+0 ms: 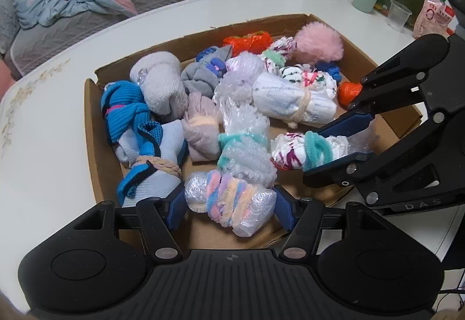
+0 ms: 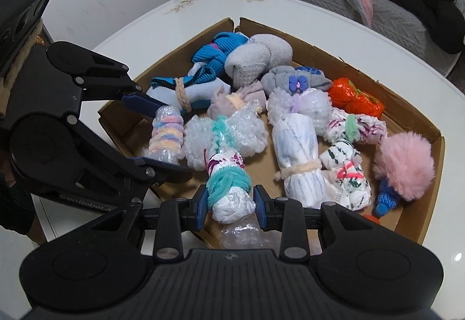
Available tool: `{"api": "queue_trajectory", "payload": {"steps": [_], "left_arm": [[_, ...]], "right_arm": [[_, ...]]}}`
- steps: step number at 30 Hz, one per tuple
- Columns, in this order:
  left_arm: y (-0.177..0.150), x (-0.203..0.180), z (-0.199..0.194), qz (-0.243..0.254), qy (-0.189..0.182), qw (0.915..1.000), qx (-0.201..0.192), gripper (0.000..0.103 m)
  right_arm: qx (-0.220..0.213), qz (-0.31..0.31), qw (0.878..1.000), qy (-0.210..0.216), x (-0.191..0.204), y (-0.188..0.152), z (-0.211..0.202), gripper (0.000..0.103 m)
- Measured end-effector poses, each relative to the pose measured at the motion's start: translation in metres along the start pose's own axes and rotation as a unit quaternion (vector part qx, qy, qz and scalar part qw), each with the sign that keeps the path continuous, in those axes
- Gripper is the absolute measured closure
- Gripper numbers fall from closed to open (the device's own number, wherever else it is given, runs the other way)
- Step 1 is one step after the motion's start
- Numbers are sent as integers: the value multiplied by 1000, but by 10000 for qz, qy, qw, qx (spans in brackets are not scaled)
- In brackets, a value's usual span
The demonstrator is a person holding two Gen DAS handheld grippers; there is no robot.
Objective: Organize objects
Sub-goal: 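Carry both bundles into the tray, lower them and open both grippers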
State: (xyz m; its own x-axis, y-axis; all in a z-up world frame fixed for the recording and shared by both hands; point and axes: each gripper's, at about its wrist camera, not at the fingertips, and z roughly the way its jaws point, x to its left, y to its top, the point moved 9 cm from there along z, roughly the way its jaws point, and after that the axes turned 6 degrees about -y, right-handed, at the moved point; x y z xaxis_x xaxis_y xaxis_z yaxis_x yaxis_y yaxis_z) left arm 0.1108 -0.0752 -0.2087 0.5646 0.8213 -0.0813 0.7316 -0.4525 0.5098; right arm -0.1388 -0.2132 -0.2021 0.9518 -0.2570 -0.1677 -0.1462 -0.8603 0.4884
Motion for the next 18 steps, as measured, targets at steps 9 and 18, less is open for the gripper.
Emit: {"api": "queue_trajectory", "payload": {"steps": [9, 18], "left_arm": [[-6, 0, 6, -179, 167, 9997, 11, 34], [-8, 3, 8, -298, 56, 9995, 32, 30]], "right_arm": [[155, -79, 9998, -110, -2, -4, 9, 73], [212, -14, 9997, -78, -4, -6, 11, 71]]}}
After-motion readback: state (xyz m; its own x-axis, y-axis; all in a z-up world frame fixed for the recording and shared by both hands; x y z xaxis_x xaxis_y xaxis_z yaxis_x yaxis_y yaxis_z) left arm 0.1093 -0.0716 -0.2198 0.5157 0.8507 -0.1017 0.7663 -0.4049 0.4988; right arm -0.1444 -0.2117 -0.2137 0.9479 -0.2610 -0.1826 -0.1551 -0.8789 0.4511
